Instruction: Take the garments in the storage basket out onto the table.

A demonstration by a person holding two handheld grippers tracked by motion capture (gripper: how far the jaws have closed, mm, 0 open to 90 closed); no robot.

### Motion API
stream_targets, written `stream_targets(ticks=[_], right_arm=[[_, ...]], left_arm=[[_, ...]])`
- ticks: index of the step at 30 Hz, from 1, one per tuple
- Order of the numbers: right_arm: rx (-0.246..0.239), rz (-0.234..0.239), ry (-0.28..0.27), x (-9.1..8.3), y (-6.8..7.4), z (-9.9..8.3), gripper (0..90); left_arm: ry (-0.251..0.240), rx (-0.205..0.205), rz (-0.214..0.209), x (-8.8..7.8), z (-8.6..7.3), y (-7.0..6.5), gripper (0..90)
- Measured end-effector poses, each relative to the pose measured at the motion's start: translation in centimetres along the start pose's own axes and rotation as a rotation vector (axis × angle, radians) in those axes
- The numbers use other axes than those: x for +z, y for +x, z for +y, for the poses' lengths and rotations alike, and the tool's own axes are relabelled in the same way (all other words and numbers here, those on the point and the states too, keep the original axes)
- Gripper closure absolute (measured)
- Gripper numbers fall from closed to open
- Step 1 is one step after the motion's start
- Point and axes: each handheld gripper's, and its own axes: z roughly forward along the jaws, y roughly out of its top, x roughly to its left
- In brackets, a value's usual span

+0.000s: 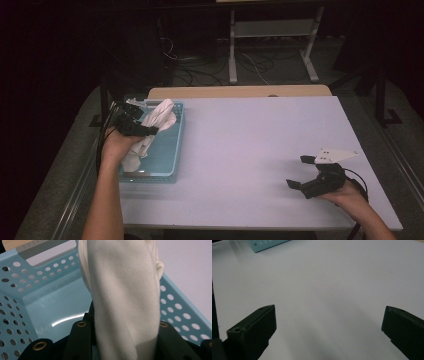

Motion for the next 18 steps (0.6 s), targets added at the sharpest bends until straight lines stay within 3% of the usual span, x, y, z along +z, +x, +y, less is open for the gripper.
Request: stream_targets(ticks=[18], right_arm=[[0.005, -0.002, -0.006, 0.0, -0.2, -0.1, 0.0]], left_arm=[[-0.071, 0.040, -0.065, -1.8, 1.8, -2.6, 63.4]])
